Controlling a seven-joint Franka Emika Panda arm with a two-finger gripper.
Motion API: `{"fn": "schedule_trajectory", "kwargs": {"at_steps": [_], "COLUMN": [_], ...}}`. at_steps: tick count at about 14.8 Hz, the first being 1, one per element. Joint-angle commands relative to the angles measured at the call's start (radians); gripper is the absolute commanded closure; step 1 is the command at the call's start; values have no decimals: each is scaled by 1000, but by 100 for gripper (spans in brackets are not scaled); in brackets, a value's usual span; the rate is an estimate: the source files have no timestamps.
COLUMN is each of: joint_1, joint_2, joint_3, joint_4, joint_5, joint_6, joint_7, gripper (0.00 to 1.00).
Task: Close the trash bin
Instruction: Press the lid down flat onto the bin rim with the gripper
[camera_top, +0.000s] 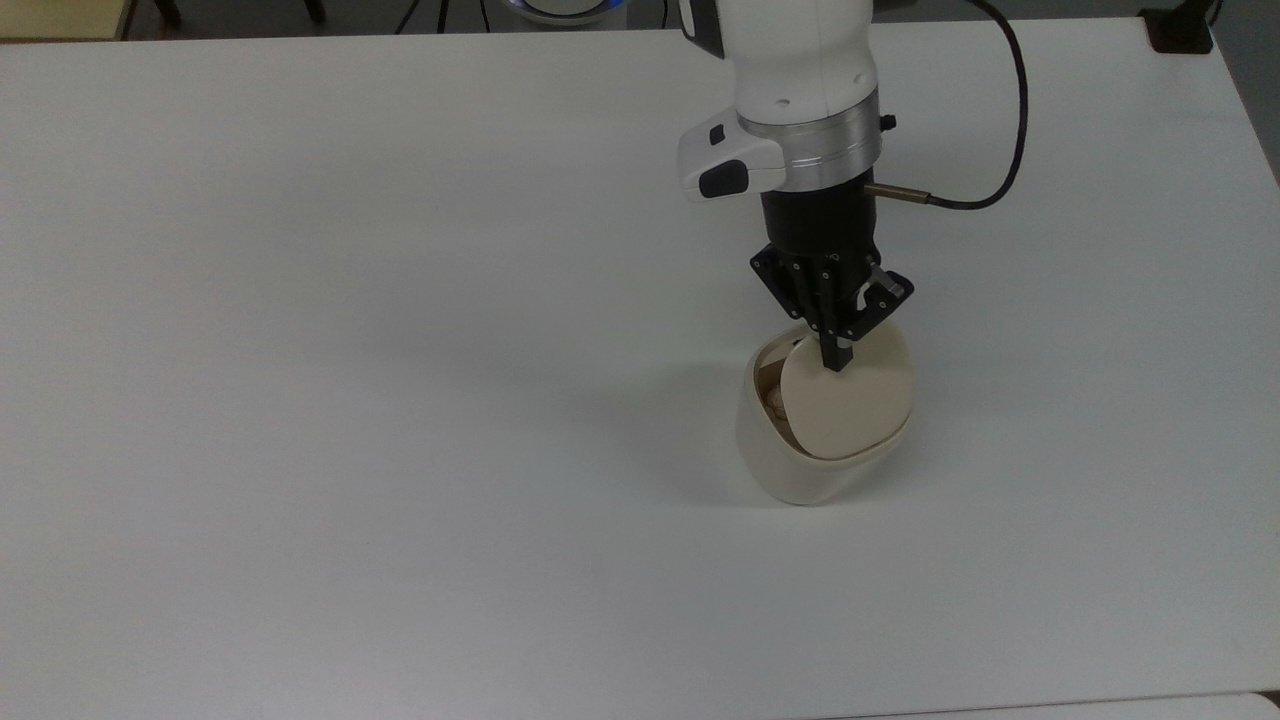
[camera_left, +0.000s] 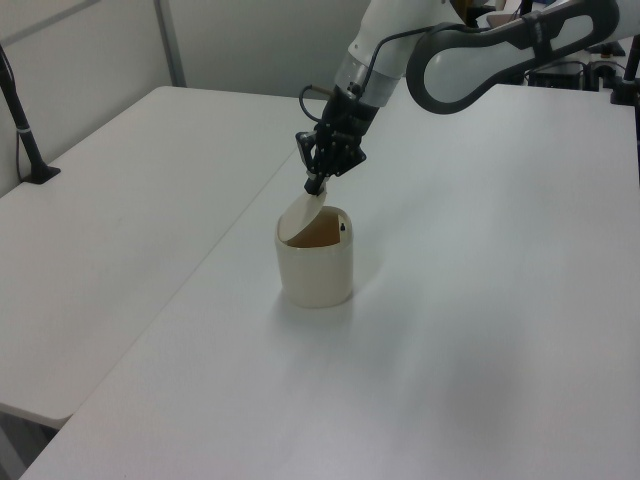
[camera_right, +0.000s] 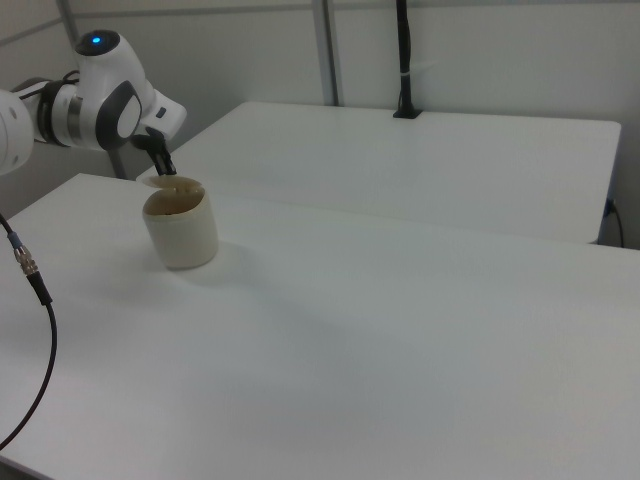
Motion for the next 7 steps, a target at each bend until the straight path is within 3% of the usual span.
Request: {"fn": "schedule_trajectory", "kwargs": {"at_steps": [1, 7], "joint_1": [-32, -31], "joint_2": [-48, -45], "joint_3": [3, 27], "joint_4": [-72, -121], "joint_5": [5, 5], "joint_6": [-39, -40], "joint_7": [-64, -112], "gripper": [100, 100]}}
